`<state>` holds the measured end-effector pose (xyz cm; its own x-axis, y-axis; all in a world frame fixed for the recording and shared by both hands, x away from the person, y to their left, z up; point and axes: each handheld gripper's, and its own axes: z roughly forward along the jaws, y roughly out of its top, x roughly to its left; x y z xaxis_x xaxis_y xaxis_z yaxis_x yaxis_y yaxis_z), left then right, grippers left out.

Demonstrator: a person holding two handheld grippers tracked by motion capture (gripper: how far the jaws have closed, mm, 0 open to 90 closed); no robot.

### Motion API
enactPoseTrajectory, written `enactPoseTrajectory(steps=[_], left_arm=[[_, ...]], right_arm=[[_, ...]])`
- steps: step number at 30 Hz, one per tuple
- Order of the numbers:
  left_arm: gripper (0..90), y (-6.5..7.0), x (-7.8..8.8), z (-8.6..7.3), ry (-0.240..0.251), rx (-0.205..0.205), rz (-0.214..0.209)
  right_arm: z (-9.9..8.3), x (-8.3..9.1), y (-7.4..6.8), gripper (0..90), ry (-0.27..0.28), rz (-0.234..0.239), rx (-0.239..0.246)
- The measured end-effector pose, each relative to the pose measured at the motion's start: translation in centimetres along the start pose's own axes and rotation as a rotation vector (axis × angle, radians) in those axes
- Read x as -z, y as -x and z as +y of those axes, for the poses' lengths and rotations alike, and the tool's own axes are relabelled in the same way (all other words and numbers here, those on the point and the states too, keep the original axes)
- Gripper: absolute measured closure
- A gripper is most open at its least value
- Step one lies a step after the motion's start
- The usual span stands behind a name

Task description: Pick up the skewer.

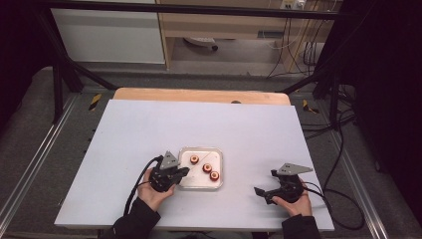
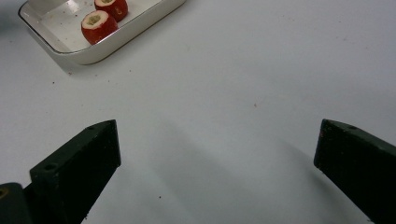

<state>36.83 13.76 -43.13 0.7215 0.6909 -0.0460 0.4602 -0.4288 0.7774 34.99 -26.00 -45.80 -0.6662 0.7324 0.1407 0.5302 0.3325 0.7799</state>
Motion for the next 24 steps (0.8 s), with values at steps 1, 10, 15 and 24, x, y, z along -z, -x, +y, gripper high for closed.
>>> enactPoseTrajectory(steps=[1, 10, 15, 24], left_arm=[[88.6, 0.0, 0.1, 0.0, 0.0, -0.001, -0.005], [88.6, 0.0, 1.0, 0.6, 0.005, -0.029, -0.039], [88.5, 0.3, 1.5, 1.1, 0.004, -0.051, -0.063], [88.5, 0.7, 2.2, 2.1, -0.012, -0.087, -0.112]], right_arm=[[0.1, 0.0, 0.0, 0.9, 0.0, -0.003, 0.009], [0.9, -0.5, -1.3, 0.4, -0.03, -0.031, 0.072], [1.7, -0.9, -2.4, 0.5, -0.05, -0.037, 0.149], [3.4, -1.0, -4.4, 2.9, -0.061, -0.064, 0.276]])
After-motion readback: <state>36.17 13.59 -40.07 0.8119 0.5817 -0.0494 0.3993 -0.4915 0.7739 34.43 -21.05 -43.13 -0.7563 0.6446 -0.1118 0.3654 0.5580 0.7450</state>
